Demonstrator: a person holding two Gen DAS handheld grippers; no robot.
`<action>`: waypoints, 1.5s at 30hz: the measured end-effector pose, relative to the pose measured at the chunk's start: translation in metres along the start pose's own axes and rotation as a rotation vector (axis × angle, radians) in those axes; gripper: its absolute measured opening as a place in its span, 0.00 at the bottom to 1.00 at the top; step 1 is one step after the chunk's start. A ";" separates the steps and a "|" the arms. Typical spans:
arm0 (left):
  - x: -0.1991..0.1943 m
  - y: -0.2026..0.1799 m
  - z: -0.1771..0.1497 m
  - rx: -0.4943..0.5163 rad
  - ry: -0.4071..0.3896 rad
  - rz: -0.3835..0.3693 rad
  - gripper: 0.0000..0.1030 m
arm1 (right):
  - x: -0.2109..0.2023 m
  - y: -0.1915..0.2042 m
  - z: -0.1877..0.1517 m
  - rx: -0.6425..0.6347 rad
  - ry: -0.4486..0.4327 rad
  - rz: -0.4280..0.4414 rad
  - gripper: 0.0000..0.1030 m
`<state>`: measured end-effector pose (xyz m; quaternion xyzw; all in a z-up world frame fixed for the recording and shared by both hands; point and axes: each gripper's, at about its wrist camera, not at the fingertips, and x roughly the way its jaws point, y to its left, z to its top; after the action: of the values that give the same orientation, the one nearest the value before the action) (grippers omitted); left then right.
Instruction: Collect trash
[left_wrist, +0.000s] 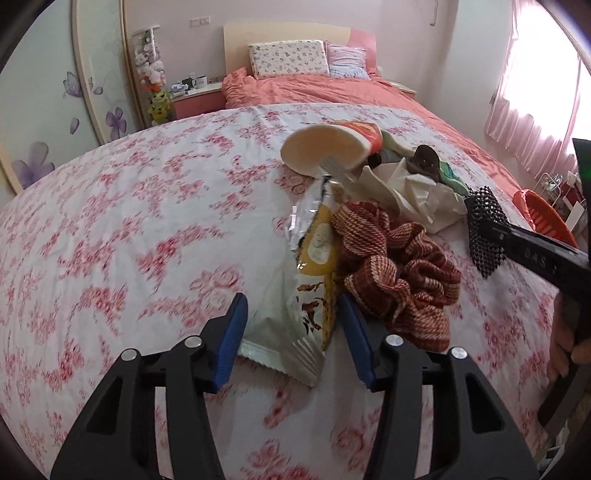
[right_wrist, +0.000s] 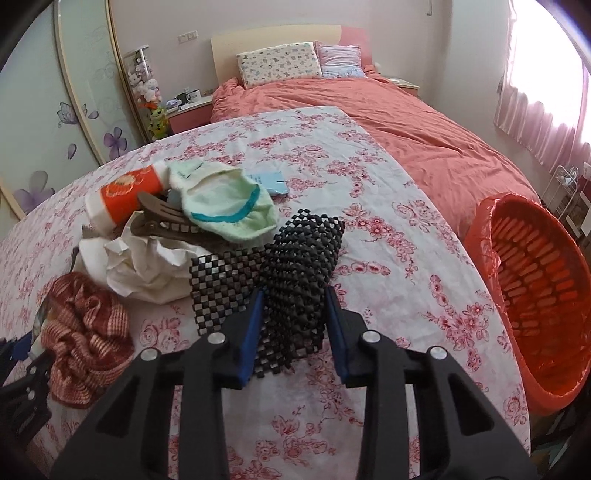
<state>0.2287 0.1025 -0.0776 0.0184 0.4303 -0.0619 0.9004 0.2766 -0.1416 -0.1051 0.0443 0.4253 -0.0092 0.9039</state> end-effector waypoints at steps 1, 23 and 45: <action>0.001 -0.001 0.002 -0.003 -0.002 0.009 0.47 | 0.000 0.001 0.000 -0.002 0.000 0.000 0.32; 0.011 0.040 0.020 -0.156 0.000 0.099 0.42 | 0.000 0.004 0.001 -0.014 0.000 0.013 0.27; 0.013 0.032 0.019 -0.136 0.003 0.142 0.47 | -0.012 0.005 0.000 -0.040 -0.062 0.039 0.64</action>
<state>0.2557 0.1316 -0.0758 -0.0121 0.4325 0.0311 0.9010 0.2697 -0.1371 -0.0954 0.0343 0.3962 0.0156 0.9174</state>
